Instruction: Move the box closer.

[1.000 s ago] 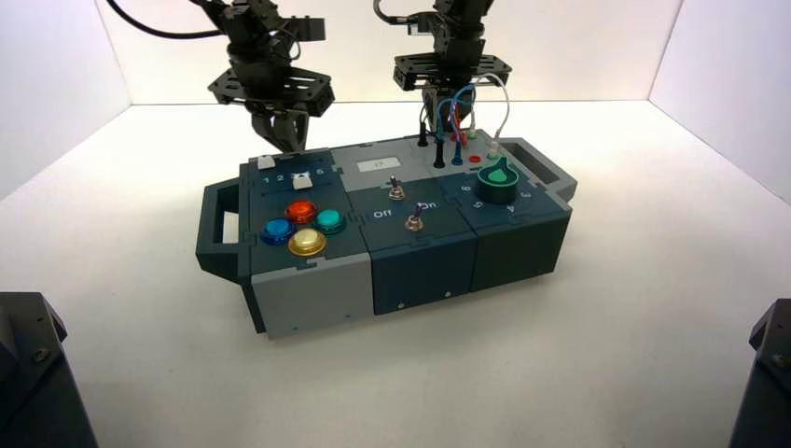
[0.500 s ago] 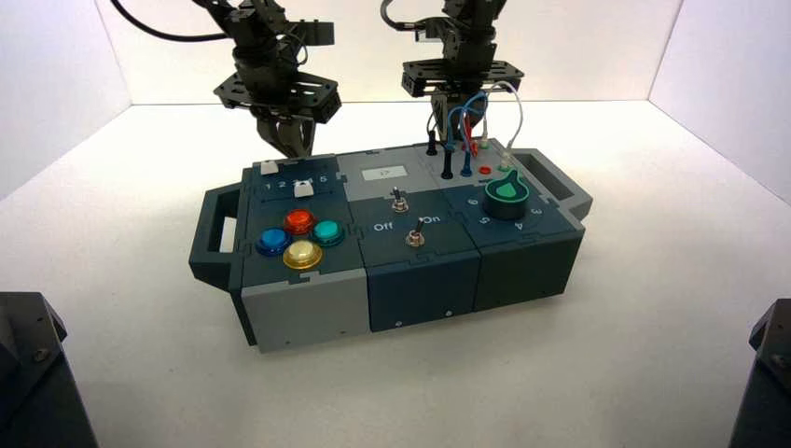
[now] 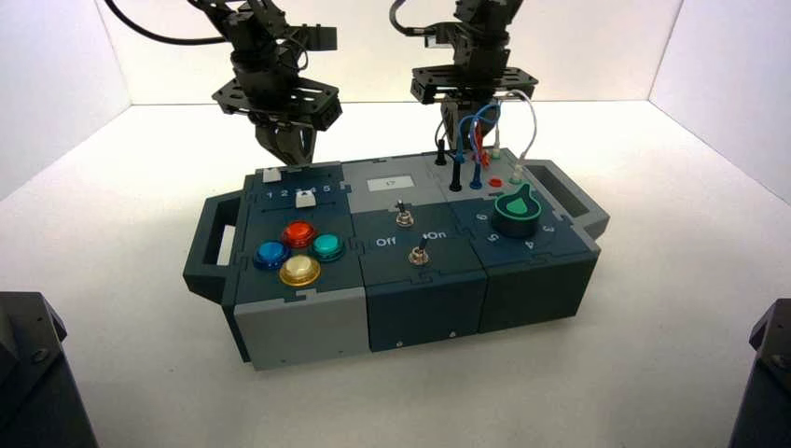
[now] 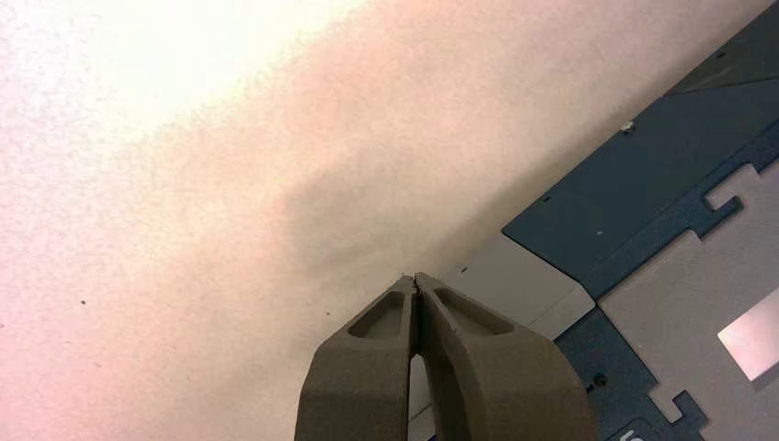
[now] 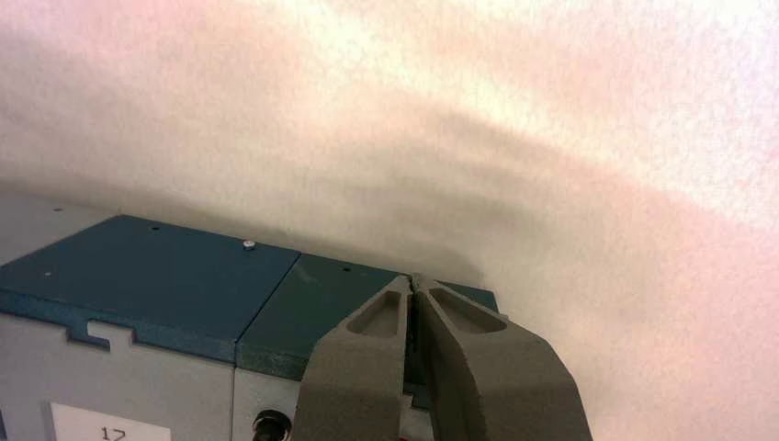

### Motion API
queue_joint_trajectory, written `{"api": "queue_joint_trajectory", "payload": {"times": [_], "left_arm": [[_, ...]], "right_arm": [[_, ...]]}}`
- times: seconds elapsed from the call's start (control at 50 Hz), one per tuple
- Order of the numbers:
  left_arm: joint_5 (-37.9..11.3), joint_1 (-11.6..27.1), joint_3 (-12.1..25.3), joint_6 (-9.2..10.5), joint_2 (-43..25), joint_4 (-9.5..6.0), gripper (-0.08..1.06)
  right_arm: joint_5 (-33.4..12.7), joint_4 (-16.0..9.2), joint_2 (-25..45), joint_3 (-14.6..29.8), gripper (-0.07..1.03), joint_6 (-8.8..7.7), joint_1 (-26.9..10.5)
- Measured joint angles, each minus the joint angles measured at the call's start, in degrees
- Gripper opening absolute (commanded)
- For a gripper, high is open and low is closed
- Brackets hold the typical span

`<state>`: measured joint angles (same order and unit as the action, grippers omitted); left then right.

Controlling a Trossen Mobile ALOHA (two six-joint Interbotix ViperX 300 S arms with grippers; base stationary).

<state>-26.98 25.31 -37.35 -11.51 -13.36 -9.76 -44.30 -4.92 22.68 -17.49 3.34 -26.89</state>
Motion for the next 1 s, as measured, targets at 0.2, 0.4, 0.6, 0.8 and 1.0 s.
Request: {"api": "queue_joint_trajectory", "payload": {"times": [0.2, 0.4, 0.6, 0.8, 1.0], "left_arm": [[0.0, 0.7, -0.5, 0.0, 0.2, -0.18, -0.03], [0.0, 2.0, -1.3, 0.09, 0.6, -0.35, -0.03], [0.1, 2.9, -2.5, 0.26, 1.3, -0.62, -0.03], [1.6, 2.8, -3.9, 0.35, 2.1, -0.7, -0.03], [1.8, 3.4, -1.6, 0.35, 1.8, -0.26, -0.03]], "right_arm": [[1.2, -0.3, -1.4, -2.9, -0.02, 0.0, 0.0], [1.4, -0.3, -1.8, -4.8, -0.02, -0.09, 0.0], [1.9, -0.7, -2.5, -6.6, -0.02, 0.0, -0.1], [3.3, -0.7, -3.3, -7.7, -0.02, 0.0, -0.2], [4.1, 0.5, -3.1, -4.5, -0.02, -0.18, -0.2]]}}
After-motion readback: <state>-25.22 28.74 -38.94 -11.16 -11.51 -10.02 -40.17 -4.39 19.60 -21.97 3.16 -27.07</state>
